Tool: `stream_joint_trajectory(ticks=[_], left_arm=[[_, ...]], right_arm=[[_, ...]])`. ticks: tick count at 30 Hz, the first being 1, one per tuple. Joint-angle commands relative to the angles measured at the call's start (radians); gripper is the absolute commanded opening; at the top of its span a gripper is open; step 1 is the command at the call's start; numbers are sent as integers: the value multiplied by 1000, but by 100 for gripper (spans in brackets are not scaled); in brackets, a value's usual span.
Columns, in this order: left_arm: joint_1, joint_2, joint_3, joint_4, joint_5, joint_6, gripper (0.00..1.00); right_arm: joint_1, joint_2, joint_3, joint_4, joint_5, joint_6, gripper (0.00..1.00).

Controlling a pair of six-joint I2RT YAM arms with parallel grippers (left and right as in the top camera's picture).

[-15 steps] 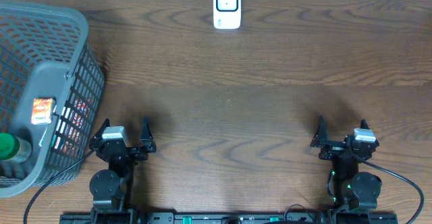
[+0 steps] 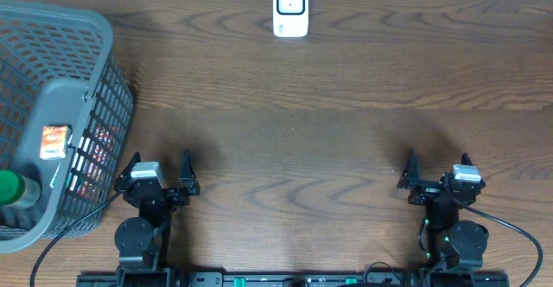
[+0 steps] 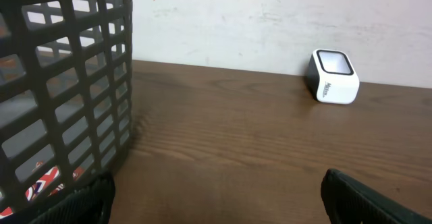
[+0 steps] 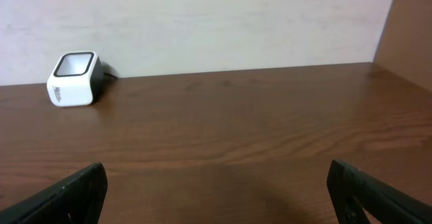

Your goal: Scan the item barcode

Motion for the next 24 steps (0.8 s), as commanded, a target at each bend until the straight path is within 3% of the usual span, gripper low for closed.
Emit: stream_joint_trajectory(ticks=[1, 15, 21, 24], left_arm=[[-4, -1, -11, -44, -31, -16, 96], [-4, -1, -11, -43, -30, -17, 96], [-4, 0, -5, -39, 134, 5, 96], [-4, 0, -5, -40, 143, 11, 96]], right_arm=[[8, -3, -1, -2, 10, -16, 99], [8, -3, -1, -2, 10, -16, 99], [8, -3, -1, -2, 10, -16, 99], [8, -3, -1, -2, 10, -16, 99]])
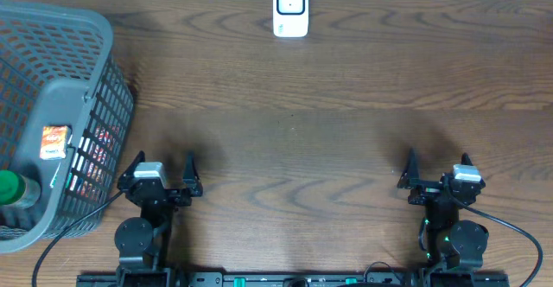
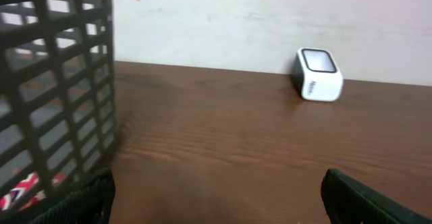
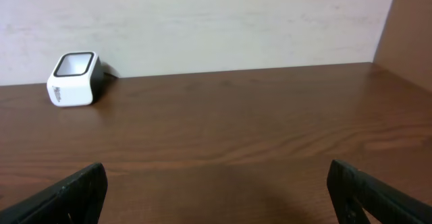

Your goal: Scan the item barcode

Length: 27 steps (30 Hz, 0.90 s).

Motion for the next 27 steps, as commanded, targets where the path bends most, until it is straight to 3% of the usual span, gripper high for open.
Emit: stream_joint_trajectory(ticks=[1, 5, 10, 15, 22, 24, 27], left_arm=[[-4, 0, -6, -41, 87, 7, 96], [-4, 9, 13, -46, 184, 79, 96], [-4, 88, 141, -152, 206, 71, 96], [-4, 291, 435, -333, 206, 13, 96], [-4, 633, 1007, -703, 259, 13, 96], [-4, 685, 1089, -805, 280, 14, 96], [-4, 725, 1100, -781, 290, -13, 98]], right_arm=[[8, -3, -1, -3, 10, -16, 99], [8, -3, -1, -3, 10, -16, 99], [8, -3, -1, -3, 10, -16, 99], [8, -3, -1, -3, 10, -16, 99], [8, -3, -1, -3, 10, -16, 99], [8, -3, -1, -3, 10, -16, 99], [8, -3, -1, -3, 10, -16, 99]])
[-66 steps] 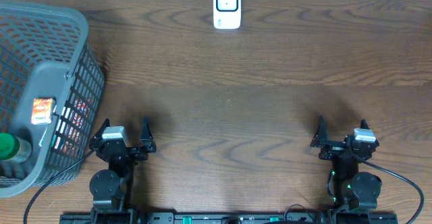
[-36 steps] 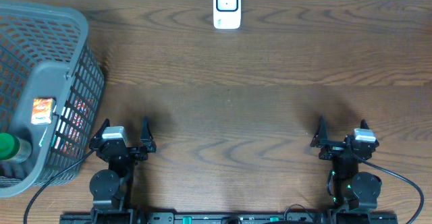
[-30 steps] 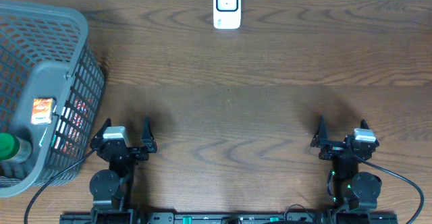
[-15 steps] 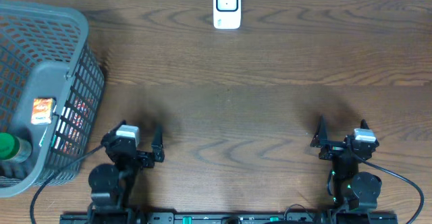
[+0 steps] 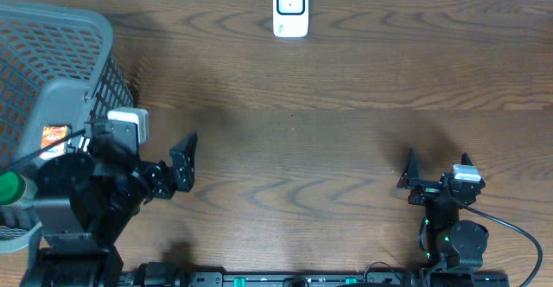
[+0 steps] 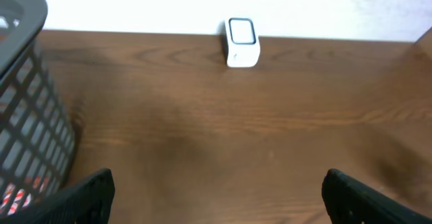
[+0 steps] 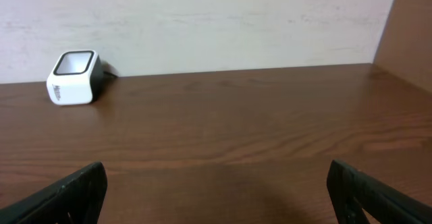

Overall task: Scan the item barcode
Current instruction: 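Raise the left gripper over the basket and reach down inside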

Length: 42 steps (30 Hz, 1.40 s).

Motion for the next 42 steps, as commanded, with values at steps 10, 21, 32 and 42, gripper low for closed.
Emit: stream_joint_trajectory(ticks=[10, 21, 32, 42], left_arm=[[20, 221, 299, -201, -137, -80, 98], [284, 567, 949, -603, -417, -214, 98], [642, 731, 943, -706, -571, -444, 98], [674, 753, 705, -565, -570, -413, 98]], right_arm=[[8, -5, -1, -3, 10, -12, 99], [8, -5, -1, -3, 10, -12, 99], [8, -5, -1, -3, 10, -12, 99], [8, -5, -1, -3, 9, -12, 99]])
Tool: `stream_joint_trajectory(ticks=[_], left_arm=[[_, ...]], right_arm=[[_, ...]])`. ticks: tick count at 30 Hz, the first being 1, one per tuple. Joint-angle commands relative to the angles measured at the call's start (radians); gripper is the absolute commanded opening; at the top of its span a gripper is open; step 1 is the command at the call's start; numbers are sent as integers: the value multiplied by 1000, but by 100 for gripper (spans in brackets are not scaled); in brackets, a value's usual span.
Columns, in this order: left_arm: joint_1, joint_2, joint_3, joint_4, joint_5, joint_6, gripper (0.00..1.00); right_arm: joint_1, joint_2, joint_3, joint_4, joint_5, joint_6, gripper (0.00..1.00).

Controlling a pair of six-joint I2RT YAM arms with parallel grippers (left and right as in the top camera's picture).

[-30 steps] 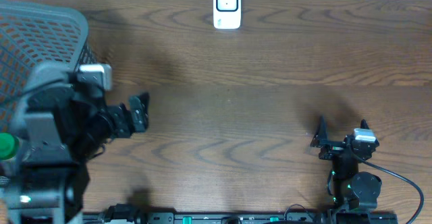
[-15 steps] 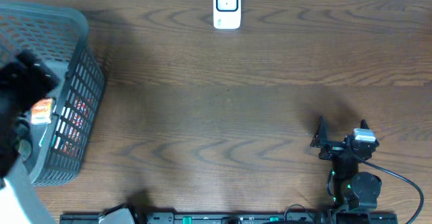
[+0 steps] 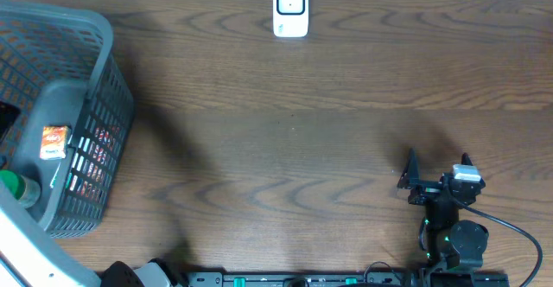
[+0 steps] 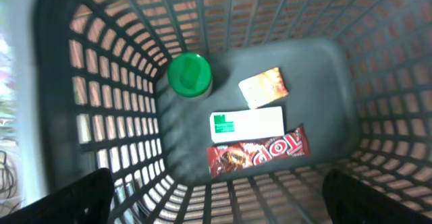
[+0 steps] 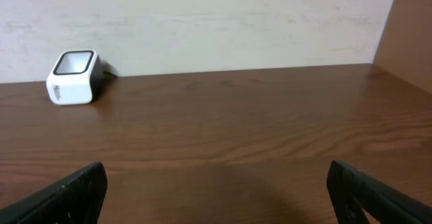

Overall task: Scan the item barcode
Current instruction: 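Raise the left gripper over the basket and reach down inside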

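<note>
My left gripper hangs open above the grey basket, looking down into it. On the basket floor lie a green-capped bottle, an orange packet, a white box with a green mark and a red candy bar. The overhead view shows the basket, the orange packet and the green cap, but not the left gripper's fingers. The white scanner stands at the table's far edge, also seen as the scanner. My right gripper rests open near the front edge.
The dark wooden table stretches between basket and scanner. A pale wall rises behind the scanner. A white part of the left arm crosses the overhead view's lower left corner.
My left gripper was raised beside the basket facing the scanner; now it is over the basket and points down into it, still open. The right arm has not moved.
Both grippers rested open at the front edge, the left one next to the basket. The left one then turned slightly, then stood raised over the table by the basket. Now it looks down on the items inside. The right gripper stayed put throughout.
</note>
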Motion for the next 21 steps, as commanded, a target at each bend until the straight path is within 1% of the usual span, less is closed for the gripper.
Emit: stream_joint_trajectory(ticks=[1, 3, 6, 9, 11, 12, 15, 16, 18, 21], left_arm=[[4, 0, -108, 57, -20, 18, 98], [5, 0, -160, 101, -20, 38, 97], [5, 4, -220, 166, 10, 100, 98], [5, 17, -244, 214, 60, 192, 98], [5, 34, -244, 226, 55, 231, 98], [8, 42, -244, 227, 33, 238, 98], [23, 74, -244, 226, -123, 238, 98], [29, 84, -244, 226, -148, 238, 98], [47, 108, -244, 208, -150, 238, 98], [69, 145, -244, 174, -94, 248, 98]], right_arm=[[8, -4, -1, -3, 9, -10, 99], [8, -4, -1, -3, 9, -10, 99], [8, -4, -1, -3, 10, -10, 99], [8, -4, -1, -3, 10, -10, 99], [8, -4, -1, -3, 10, -10, 99], [8, -4, -1, -3, 10, -10, 99], [8, -4, -1, -3, 10, -10, 99], [8, -4, -1, -3, 10, -10, 99], [8, -4, -1, -3, 10, -10, 99], [8, -4, -1, -3, 10, -10, 99]])
